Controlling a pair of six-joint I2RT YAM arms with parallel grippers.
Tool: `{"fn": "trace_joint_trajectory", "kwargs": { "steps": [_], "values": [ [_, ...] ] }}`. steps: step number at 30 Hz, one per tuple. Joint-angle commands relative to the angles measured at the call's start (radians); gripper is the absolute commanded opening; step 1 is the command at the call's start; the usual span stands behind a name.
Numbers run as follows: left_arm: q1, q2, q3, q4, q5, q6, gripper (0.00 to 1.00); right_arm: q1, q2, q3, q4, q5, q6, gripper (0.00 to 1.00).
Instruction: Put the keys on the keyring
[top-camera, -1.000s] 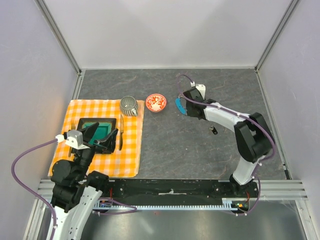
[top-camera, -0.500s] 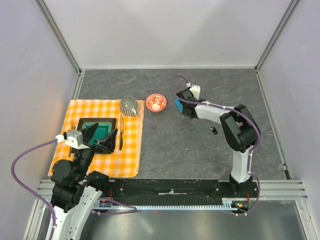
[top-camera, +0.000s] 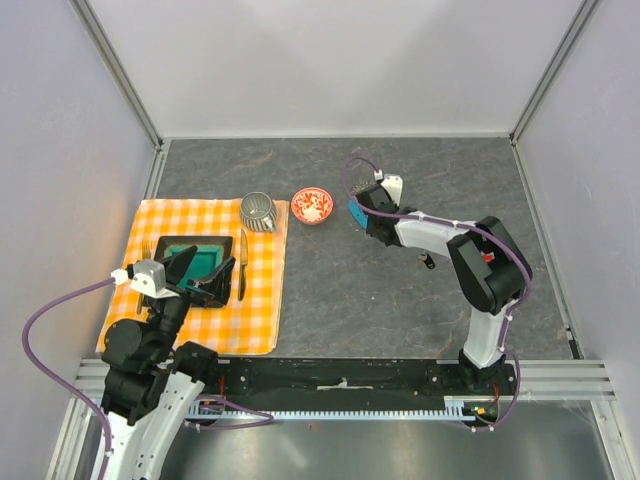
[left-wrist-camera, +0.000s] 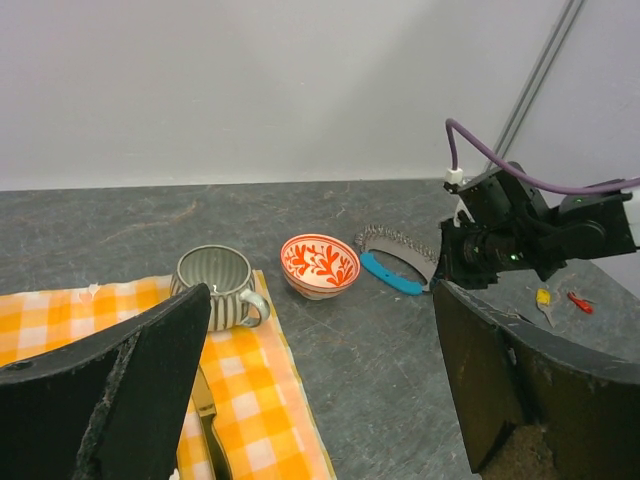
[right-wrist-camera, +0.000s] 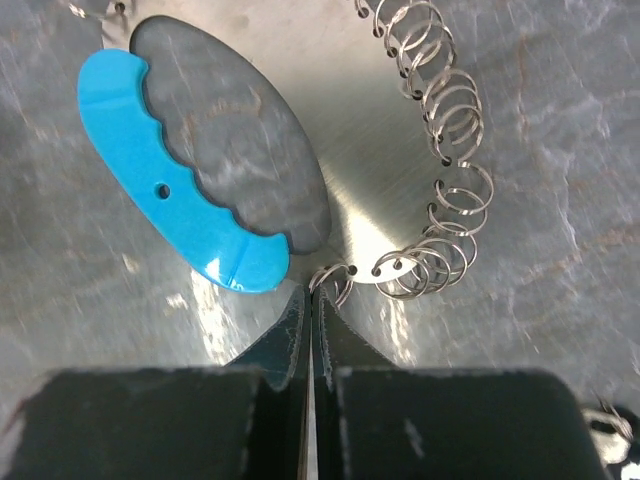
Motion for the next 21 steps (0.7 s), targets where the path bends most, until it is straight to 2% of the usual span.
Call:
{"fn": "trace_joint_trajectory", "kwargs": {
  "steps": [1, 9, 15, 21],
  "values": [
    [-0.002, 0.011, 0.013, 0.005, -0.015, 0.018, 0.99, 0.033, -0.106, -0.094, -0.026, -0.046, -0.038, 0.00],
    [0.004, 0.048, 0.016, -0.008, -0.015, 0.018, 0.98, 0.157, -0.354, -0.307, -0.054, -0.092, -0.035, 0.00],
    [0.014, 0.067, 0.016, -0.005, -0.001, 0.017, 0.98, 0.356, -0.485, -0.417, -0.044, -0.143, -0.053, 0.00],
    [0.015, 0.085, 0.014, -0.002, 0.007, 0.017, 0.98, 0.632, -0.467, -0.433, -0.001, -0.197, -0.148, 0.00]
  ]
}}
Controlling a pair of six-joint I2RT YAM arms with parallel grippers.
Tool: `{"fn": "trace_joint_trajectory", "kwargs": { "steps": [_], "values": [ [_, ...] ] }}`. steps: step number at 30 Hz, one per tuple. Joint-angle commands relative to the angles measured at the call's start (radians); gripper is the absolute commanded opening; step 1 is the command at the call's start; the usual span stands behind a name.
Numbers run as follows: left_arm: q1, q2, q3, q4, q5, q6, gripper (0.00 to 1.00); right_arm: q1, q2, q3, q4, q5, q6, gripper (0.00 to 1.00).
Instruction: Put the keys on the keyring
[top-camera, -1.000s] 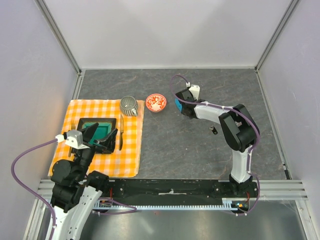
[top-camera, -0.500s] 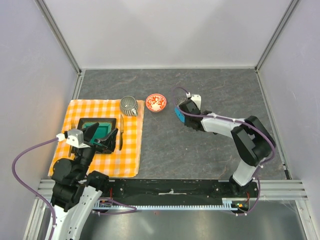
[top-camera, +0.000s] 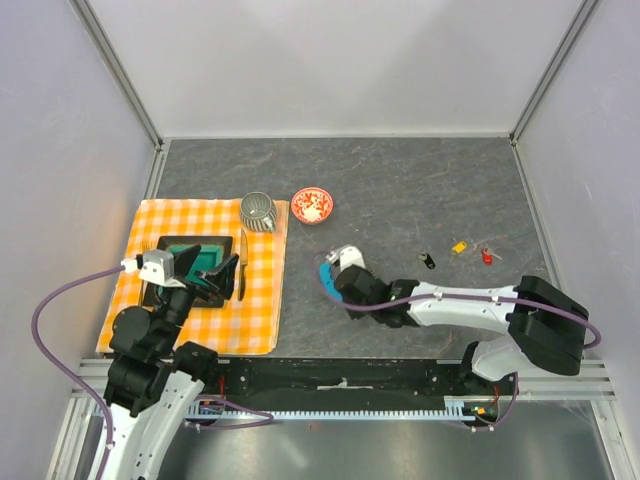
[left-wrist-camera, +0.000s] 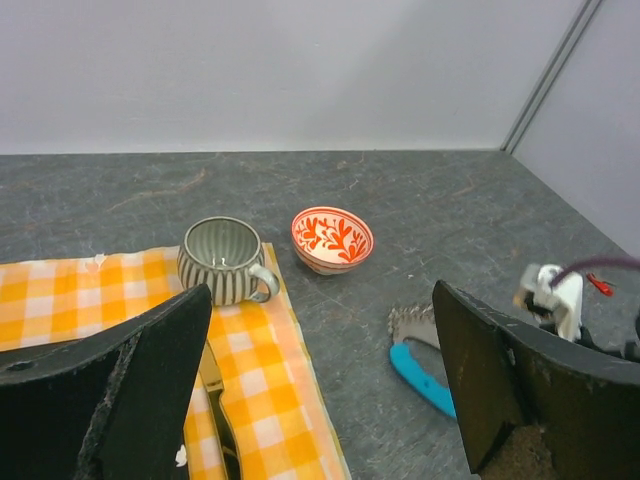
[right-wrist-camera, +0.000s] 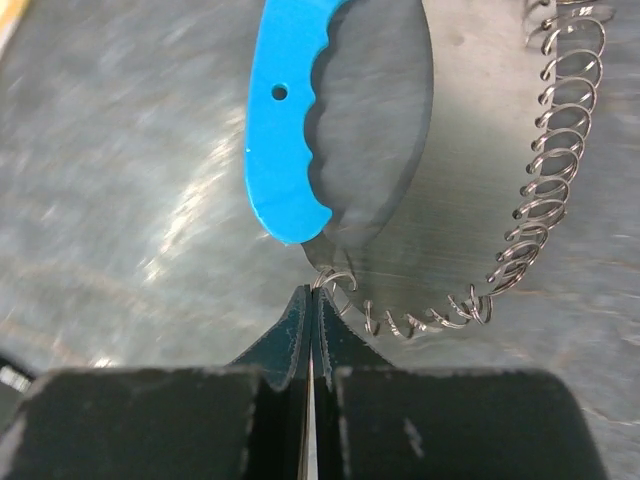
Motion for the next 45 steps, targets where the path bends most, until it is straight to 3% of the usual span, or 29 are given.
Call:
{"fn": "trace_joint_trajectory", "kwargs": {
  "steps": [1, 7, 9, 10, 11, 13, 22, 30, 37, 45],
  "values": [
    [0.006, 0.026, 0.014, 0.020, 0.014, 0.016, 0.98, 0.159, 0.021, 0.010, 0.057, -0.058, -0.083, 0.00],
    [0.009, 0.049, 0.013, 0.024, 0.058, 0.016, 0.97, 0.257, 0.089, 0.000, 0.049, -0.072, -0.095, 0.02],
    [0.009, 0.061, 0.014, 0.023, 0.063, 0.016, 0.97, 0.256, 0.066, -0.014, 0.034, -0.008, -0.046, 0.14],
    [0.009, 0.065, 0.014, 0.023, 0.064, 0.016, 0.97, 0.257, 0.054, -0.026, 0.018, 0.016, -0.031, 0.28],
    [0.009, 0.069, 0.016, 0.023, 0.066, 0.016, 0.97, 0.256, 0.020, -0.033, 0.012, 0.033, -0.017, 0.35],
    [0.011, 0.086, 0.016, 0.024, 0.076, 0.016, 0.97, 0.256, -0.018, -0.051, 0.003, 0.085, 0.017, 0.43],
    [0.016, 0.190, 0.028, 0.023, 0.190, 0.013, 0.97, 0.101, -0.112, -0.120, -0.003, 0.137, 0.029, 0.43],
    [0.023, 0.267, 0.040, 0.020, 0.247, 0.016, 0.97, 0.087, -0.124, -0.138, 0.089, -0.033, -0.014, 0.46],
    [0.032, 0.287, 0.045, 0.020, 0.265, 0.018, 0.96, 0.086, -0.025, -0.100, 0.113, -0.029, -0.064, 0.50],
    [0.040, 0.333, 0.047, 0.030, 0.316, 0.026, 0.94, -0.040, 0.017, -0.097, 0.115, -0.015, -0.078, 0.44]
  ]
}}
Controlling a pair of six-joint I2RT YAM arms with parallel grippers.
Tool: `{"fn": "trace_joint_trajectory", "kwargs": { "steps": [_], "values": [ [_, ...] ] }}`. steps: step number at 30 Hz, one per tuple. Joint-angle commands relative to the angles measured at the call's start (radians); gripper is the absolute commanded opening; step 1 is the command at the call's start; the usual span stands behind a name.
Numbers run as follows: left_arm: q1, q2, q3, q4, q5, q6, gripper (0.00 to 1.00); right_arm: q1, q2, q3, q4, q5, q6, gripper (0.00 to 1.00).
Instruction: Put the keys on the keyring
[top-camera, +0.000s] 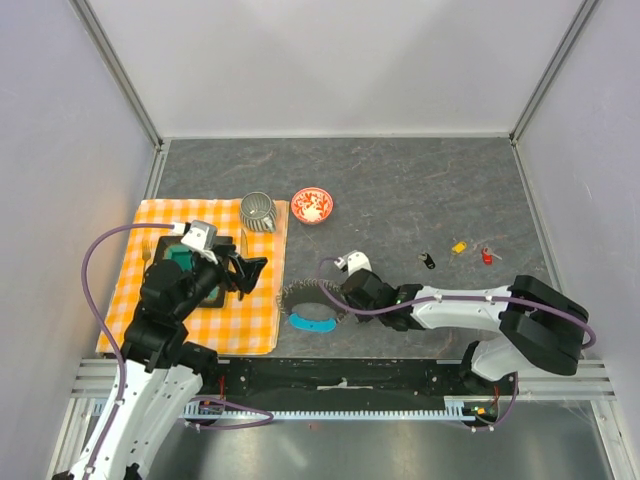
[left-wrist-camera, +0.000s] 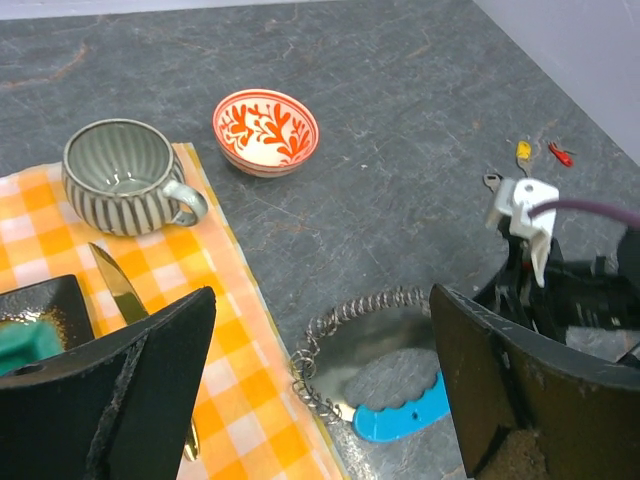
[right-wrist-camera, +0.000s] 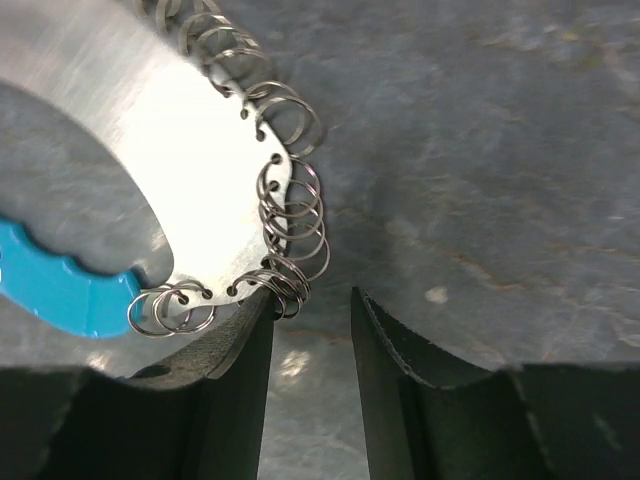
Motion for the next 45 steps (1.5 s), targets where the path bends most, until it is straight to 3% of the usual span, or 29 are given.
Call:
{"fn": "trace_joint_trajectory", "kwargs": {
  "steps": [1, 8, 16, 22, 45],
  "values": [
    [0.007, 0.045, 0.038, 0.037, 0.077, 0.026, 0.94, -0.087, 0.003, 0.022, 0.006, 0.016, -0.051, 0.44],
    [0.008, 0.152, 0.058, 0.062, 0.194, 0.001, 0.94, -0.206, 0.006, 0.103, -0.023, 0.018, -0.174, 0.44],
    [0.010, 0.301, 0.155, 0.071, 0.179, -0.025, 0.94, -0.206, -0.103, 0.139, -0.121, -0.060, -0.202, 0.45],
    [0.008, 0.385, 0.193, 0.097, 0.169, -0.013, 0.94, -0.206, -0.086, 0.136, -0.139, -0.085, -0.153, 0.40],
    [0.031, 0.447, 0.192, 0.093, 0.238, -0.019, 0.94, -0.282, 0.049, 0.070, 0.013, -0.209, -0.136, 0.22]
  ]
}}
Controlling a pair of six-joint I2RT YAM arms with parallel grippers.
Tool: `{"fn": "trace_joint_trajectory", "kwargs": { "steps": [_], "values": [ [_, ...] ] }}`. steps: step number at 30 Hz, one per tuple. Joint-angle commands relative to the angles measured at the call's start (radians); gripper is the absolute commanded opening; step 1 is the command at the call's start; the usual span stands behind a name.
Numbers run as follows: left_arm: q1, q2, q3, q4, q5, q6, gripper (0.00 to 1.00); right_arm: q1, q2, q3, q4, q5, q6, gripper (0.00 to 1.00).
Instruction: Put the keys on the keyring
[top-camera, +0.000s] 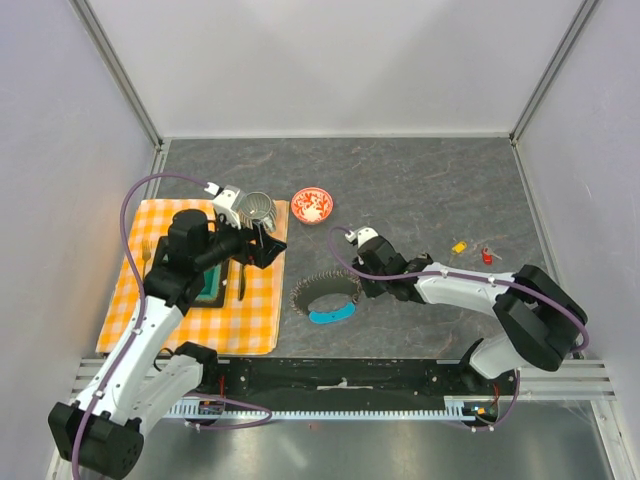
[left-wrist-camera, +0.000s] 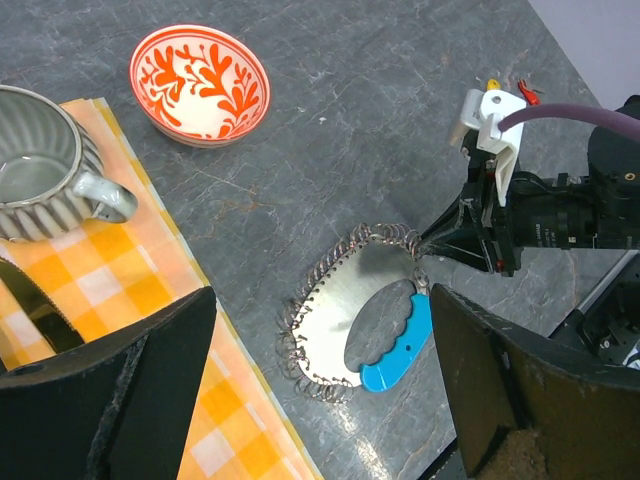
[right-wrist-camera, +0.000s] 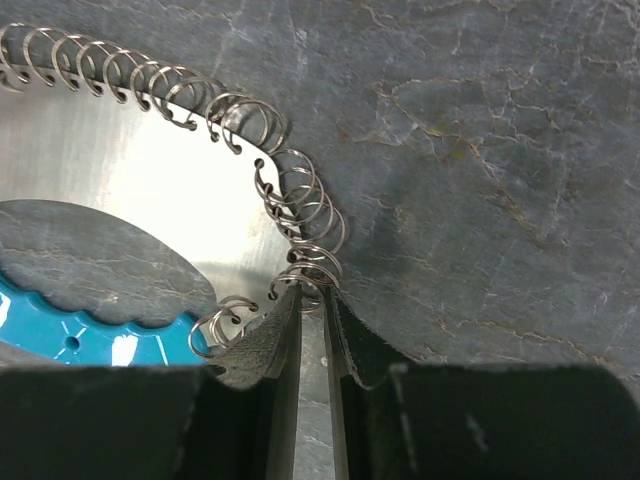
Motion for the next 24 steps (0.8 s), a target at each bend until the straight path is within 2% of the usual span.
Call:
{"fn": "trace_joint_trajectory", "kwargs": {
  "steps": [1, 4, 11, 15, 19, 20, 23, 24],
  "values": [
    [0.007, 0.009, 0.035, 0.032, 0.050, -0.021, 0.94, -0.007, 0.010, -0.023, 0.039, -0.016, 0.017, 0.22],
    [0.011, 0.017, 0.036, 0.035, 0.061, -0.025, 0.94, -0.009, 0.003, -0.038, 0.036, -0.007, 0.017, 0.22],
    [0.014, 0.020, 0.030, 0.037, 0.070, -0.032, 0.94, -0.009, 0.000, -0.061, 0.063, -0.006, 0.008, 0.29],
    [0.014, 0.017, 0.027, 0.035, 0.065, -0.033, 0.94, -0.015, 0.008, -0.064, 0.093, -0.021, 0.007, 0.27],
    [0.016, 0.018, 0.020, 0.040, 0.081, -0.045, 0.94, -0.017, 0.005, -0.057, 0.087, -0.032, 0.007, 0.14],
    [0.013, 0.021, 0.016, 0.045, 0.085, -0.050, 0.94, -0.017, -0.004, -0.055, 0.074, -0.035, 0.004, 0.08],
    [0.014, 0.034, 0.000, 0.074, 0.125, -0.076, 0.93, -0.017, -0.045, -0.043, 0.042, -0.042, -0.003, 0.00],
    [0.013, 0.037, -0.002, 0.084, 0.134, -0.093, 0.92, -0.017, -0.058, -0.040, 0.036, -0.050, -0.015, 0.00]
  ]
}}
